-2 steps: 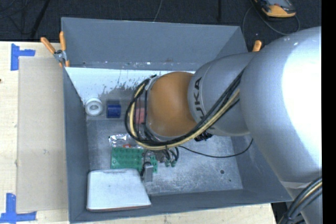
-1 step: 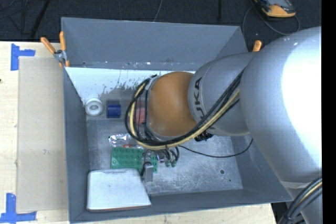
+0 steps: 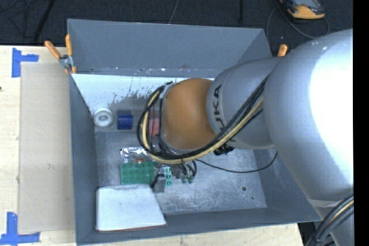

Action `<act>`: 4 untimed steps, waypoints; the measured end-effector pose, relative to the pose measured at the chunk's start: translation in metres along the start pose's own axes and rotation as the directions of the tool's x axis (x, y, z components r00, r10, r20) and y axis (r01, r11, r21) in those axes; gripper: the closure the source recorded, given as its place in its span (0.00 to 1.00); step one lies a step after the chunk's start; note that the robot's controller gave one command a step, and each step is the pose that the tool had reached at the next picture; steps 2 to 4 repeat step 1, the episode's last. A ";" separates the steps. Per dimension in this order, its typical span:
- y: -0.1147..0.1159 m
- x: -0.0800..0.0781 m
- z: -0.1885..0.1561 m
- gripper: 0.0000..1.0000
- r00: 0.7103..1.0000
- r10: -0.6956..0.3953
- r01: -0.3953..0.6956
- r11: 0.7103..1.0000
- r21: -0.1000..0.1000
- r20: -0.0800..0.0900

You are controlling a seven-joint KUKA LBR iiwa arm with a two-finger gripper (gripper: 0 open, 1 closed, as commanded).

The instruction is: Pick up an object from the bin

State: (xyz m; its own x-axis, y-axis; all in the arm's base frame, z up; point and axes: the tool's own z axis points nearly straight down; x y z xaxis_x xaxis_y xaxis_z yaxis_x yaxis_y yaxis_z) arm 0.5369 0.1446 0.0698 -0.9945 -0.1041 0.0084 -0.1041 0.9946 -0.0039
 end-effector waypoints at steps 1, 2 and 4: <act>0.000 -0.001 -0.079 1.00 1.000 0.004 -0.004 1.000 -0.005 0.016; 0.000 -0.001 -0.079 1.00 1.000 0.004 -0.004 1.000 -0.005 0.016; 0.000 -0.001 -0.079 1.00 1.000 0.004 -0.004 1.000 -0.005 0.016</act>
Offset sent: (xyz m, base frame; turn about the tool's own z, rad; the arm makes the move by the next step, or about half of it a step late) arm 0.0001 -0.0001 0.0747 0.0000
